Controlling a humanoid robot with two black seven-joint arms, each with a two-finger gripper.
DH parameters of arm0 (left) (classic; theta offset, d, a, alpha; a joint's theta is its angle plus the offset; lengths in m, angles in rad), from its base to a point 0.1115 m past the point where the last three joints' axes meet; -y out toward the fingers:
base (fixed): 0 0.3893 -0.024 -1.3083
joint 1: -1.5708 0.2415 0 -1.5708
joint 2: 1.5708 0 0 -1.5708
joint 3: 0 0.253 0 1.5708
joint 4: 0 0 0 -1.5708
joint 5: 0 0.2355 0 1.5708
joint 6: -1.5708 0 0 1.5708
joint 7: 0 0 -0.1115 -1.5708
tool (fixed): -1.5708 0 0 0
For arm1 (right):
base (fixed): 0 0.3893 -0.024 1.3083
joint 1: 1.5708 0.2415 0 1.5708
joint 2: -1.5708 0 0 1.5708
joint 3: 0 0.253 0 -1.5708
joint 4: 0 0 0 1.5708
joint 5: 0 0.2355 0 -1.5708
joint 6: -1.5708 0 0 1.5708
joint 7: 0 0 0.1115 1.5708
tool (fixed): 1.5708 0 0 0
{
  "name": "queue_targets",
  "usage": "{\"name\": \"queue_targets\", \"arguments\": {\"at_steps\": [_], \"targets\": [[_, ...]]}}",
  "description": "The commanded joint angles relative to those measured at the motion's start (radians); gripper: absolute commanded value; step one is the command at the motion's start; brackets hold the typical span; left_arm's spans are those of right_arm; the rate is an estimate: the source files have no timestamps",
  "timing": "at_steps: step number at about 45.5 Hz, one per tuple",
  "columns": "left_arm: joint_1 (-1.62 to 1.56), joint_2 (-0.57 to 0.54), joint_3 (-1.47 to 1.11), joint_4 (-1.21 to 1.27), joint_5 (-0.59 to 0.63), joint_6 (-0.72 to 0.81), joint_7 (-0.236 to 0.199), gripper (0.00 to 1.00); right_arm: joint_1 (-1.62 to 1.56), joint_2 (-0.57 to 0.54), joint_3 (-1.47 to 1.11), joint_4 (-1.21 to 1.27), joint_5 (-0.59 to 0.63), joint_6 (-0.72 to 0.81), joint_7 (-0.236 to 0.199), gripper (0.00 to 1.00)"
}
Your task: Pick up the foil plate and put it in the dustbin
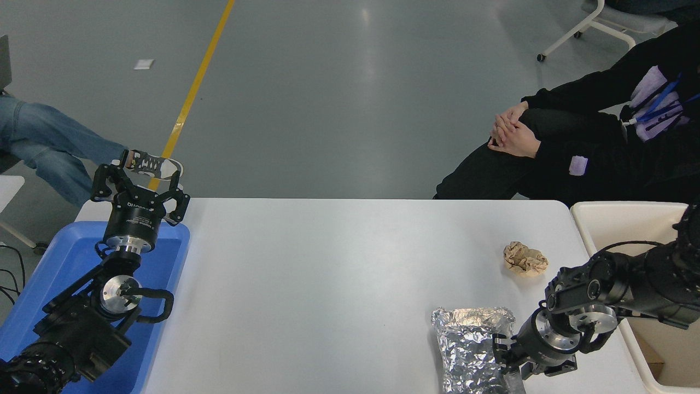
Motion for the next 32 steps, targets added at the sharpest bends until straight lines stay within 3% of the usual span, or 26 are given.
{"name": "queue_targets", "arguments": {"at_steps": [1,19,32], "targets": [[0.0,0.0,0.0,0.0,0.0,0.0,0.0,0.99,-0.002,-0.005,0.003,0.001,0.007,0.007,0.0,0.0],[0.0,0.0,0.0,-0.001,0.0,0.0,0.0,0.99,0.019,-0.045,0.002,0.004,0.014,0.089,0.001,0.0],[0.0,0.0,0.0,0.0,0.0,0.0,0.002,0.99,0.252,-0.162,-0.026,0.068,0.013,0.416,0.005,0.0]]}}
